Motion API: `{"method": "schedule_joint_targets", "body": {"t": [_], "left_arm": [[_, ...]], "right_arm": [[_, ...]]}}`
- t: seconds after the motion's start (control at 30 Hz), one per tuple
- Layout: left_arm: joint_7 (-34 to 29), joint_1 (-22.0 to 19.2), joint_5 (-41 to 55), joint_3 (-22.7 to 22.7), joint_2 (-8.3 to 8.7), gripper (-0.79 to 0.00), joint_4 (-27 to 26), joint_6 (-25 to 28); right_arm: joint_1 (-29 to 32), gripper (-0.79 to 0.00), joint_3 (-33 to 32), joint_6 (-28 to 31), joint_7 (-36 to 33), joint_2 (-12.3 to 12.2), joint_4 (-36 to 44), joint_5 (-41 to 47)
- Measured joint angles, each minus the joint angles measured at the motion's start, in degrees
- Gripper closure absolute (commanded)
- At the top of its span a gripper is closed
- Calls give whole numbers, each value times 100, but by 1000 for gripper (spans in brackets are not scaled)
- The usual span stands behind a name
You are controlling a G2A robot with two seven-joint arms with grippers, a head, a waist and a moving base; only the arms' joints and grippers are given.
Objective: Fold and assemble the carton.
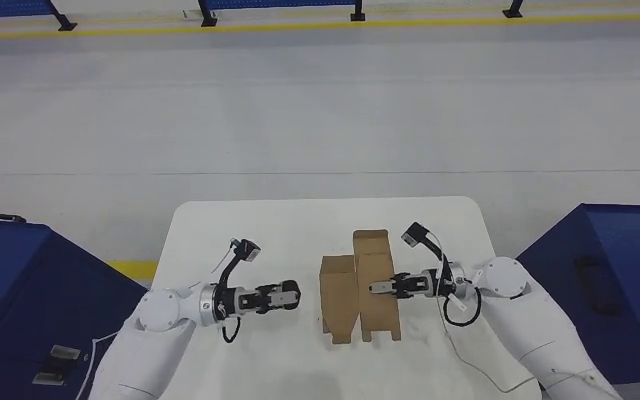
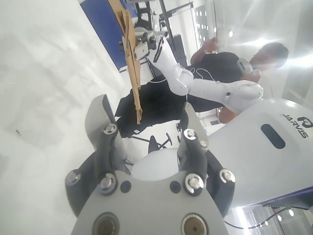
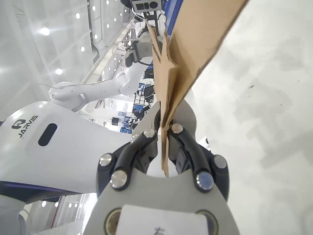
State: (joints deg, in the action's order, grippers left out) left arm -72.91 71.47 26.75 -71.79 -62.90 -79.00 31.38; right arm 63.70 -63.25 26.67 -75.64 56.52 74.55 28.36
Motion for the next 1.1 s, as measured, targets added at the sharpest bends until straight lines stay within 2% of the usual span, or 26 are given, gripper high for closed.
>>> {"method": "schedule_joint_targets", "body": {"t": [0.2,0.33,0.4,0.47,0.53,0.63,0.73,1.1], "left_arm": [[-16,5,37,-46,13,-785,75,-17],[-16,5,37,-46,13,-785,74,-17],[-16,5,37,-46,13,-785,74,-16],[-16,5,37,-47,13,-785,75,-16],[-16,5,37,-47,13,-785,75,-16],[-16,5,37,-47,13,-785,75,-16],[-16,5,37,-47,13,-785,74,-16],[-16,5,37,-47,13,-785,75,-16]], "right_arm": [[31,0,-15,-13,28,4,53,45],[307,0,-565,48,140,-92,844,746],[437,0,-874,-227,197,-148,1276,1040],[508,0,-1129,-743,98,-184,1722,1559],[437,0,-1248,-1196,287,-199,2057,1818],[280,0,-1074,-1660,742,-167,2541,1463],[124,0,-814,-1832,1019,-107,2743,1473],[165,0,-676,-1965,1138,-90,2882,1323]]}}
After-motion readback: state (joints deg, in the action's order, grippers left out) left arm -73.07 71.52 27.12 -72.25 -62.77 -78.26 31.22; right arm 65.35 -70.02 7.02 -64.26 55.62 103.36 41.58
